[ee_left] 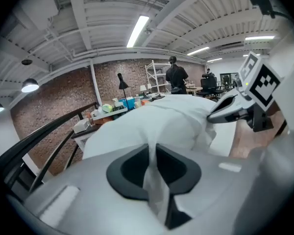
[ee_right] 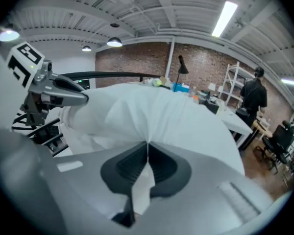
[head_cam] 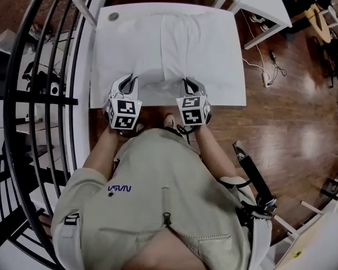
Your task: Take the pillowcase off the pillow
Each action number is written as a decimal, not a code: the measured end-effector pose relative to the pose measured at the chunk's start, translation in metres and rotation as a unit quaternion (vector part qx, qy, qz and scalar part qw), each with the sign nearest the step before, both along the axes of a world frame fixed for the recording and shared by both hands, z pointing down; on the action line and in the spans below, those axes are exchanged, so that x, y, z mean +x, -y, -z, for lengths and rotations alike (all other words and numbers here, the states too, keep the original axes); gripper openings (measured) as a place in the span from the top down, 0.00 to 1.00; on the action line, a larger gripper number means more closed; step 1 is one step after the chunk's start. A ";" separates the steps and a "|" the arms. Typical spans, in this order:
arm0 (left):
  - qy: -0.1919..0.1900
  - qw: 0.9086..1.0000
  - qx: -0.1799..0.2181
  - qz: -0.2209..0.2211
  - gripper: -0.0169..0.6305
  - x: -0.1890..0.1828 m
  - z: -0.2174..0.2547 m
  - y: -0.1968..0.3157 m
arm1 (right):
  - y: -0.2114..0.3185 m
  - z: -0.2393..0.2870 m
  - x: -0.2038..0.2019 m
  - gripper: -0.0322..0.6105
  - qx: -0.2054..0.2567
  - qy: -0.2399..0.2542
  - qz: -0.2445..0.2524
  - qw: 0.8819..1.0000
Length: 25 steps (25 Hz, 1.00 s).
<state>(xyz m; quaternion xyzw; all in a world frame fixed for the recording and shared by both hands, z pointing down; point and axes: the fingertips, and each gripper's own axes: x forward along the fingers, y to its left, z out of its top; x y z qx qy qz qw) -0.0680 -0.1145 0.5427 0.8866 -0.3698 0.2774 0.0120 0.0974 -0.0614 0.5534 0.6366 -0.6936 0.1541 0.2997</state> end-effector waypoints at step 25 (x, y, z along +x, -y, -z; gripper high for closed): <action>-0.050 0.996 -0.068 0.035 0.86 -0.032 -0.034 -0.001 | -0.055 -0.056 0.073 0.91 -0.080 0.060 -0.097 0.990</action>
